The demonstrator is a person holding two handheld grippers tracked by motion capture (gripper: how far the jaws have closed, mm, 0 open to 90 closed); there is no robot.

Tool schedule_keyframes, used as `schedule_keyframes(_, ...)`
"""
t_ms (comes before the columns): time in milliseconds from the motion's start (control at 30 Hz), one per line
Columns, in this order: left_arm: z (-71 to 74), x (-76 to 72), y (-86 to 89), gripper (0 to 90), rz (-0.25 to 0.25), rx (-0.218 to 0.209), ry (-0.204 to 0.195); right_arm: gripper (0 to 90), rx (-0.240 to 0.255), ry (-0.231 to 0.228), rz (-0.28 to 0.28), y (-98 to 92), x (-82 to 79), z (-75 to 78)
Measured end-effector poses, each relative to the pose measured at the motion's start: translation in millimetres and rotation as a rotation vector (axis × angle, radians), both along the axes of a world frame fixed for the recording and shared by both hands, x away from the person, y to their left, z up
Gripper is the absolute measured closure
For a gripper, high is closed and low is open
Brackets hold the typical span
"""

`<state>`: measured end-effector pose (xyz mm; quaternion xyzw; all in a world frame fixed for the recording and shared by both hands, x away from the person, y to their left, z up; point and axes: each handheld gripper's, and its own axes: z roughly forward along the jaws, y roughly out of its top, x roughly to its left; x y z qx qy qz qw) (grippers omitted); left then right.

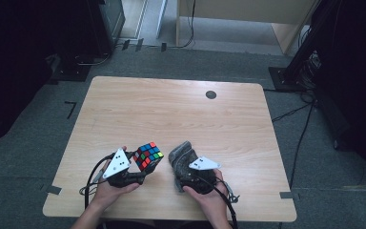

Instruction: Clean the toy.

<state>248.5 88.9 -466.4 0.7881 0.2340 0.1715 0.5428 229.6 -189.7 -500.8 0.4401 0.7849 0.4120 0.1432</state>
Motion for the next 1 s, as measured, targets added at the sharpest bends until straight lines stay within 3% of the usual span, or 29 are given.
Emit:
schedule_keyframes(133,1.9,-2.1,0.5,33.6,-0.025,-0.012,-0.009,58.5,-0.034,0.036,0.001,-3.1,3.4,-11.0)
schedule_keyframes(233,2.3,-3.7,-1.1,33.6,-0.045,-0.007,-0.014,74.4,-0.02,0.034,0.002,-8.5,3.3,-12.4)
schedule_keyframes(300,1.4,-4.4,-2.9,33.6,-0.058,0.007,-0.013,78.2,-0.009,0.022,-0.016,-12.9,0.6,-6.1)
schedule_keyframes(333,0.7,-5.1,-4.2,33.6,-0.063,0.015,-0.015,78.5,0.023,0.001,-0.02,-16.2,-2.0,-0.3)
schedule_keyframes(467,-1.4,-9.1,-11.5,33.6,-0.108,0.05,-0.028,78.6,0.281,-0.162,0.007,-30.1,-20.0,41.6)
schedule_keyframes(533,-2.3,-12.7,-18.4,33.7,-0.123,0.073,-0.033,78.5,0.348,-0.251,0.045,-28.2,-33.2,64.4)
schedule_keyframes(600,-3.0,-18.4,-27.8,33.7,-0.142,0.095,-0.049,78.6,0.391,-0.295,0.107,-20.1,-44.4,80.3)
schedule_keyframes(700,0.4,-27.2,-37.3,33.7,-0.179,0.08,-0.074,78.7,0.388,-0.27,0.17,-5.7,-50.4,84.1)
schedule_keyframes(800,2.7,-29.7,-38.5,33.8,-0.176,0.09,-0.085,79.2,0.398,-0.25,0.158,-4.0,-48.4,75.5)
schedule_keyframes(833,3.8,-28.7,-34.6,33.8,-0.185,0.066,-0.075,79.2,0.398,-0.226,0.103,-11.1,-43.9,69.0)
schedule_keyframes(900,5.5,-25.6,-30.8,33.8,-0.175,0.04,-0.06,79.2,0.327,-0.233,0.024,-18.0,-40.4,64.9)
schedule_keyframes(933,6.2,-24.0,-29.9,33.8,-0.171,0.043,-0.054,79.1,0.329,-0.224,0.001,-21.6,-39.3,64.0)
schedule_keyframes(1000,5.5,-23.3,-30.9,33.8,-0.162,0.088,-0.06,78.8,0.366,-0.232,0.008,-24.0,-40.9,67.0)
